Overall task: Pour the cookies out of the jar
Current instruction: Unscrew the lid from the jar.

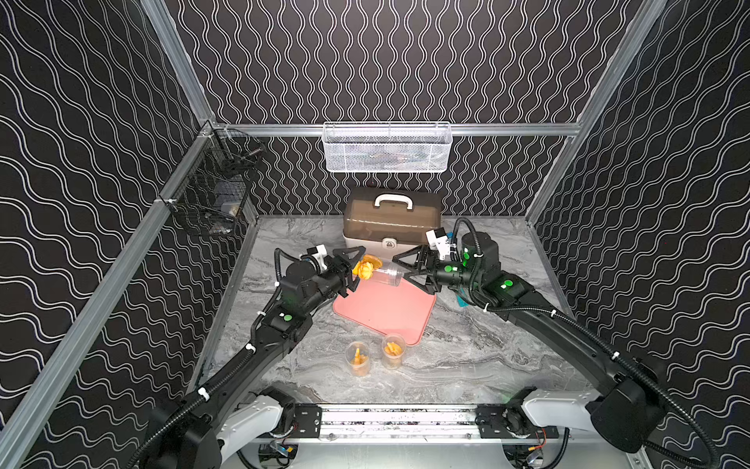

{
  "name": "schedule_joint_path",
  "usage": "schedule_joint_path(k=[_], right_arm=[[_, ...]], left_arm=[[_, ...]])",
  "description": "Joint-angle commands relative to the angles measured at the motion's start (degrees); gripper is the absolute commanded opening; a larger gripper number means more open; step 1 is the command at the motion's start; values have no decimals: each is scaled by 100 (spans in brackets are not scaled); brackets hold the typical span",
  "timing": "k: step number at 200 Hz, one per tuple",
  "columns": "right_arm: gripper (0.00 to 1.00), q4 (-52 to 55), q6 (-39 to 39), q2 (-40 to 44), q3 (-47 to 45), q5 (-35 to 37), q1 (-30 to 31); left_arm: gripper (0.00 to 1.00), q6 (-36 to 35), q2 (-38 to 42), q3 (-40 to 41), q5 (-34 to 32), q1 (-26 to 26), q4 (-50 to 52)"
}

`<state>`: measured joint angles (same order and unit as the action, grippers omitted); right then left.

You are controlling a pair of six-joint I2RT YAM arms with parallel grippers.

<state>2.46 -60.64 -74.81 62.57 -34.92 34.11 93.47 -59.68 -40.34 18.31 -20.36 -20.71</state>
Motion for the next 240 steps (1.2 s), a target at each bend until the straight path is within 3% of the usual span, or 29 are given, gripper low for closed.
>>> schedule_joint_path(k=[1, 88, 182, 240], right_arm=[[98, -297, -229, -82, -7, -275, 23], [82, -447, -251, -176, 61, -156, 220], [86, -495, -299, 54, -115, -112, 289], [75, -560, -317, 52, -98, -103, 320]], left_arm=[[64, 147, 17, -13, 102, 29, -371], [64, 154, 108, 7, 138, 102, -293], [64, 145, 85, -50, 125, 120, -278], [64, 134, 82, -9, 138, 121, -276]])
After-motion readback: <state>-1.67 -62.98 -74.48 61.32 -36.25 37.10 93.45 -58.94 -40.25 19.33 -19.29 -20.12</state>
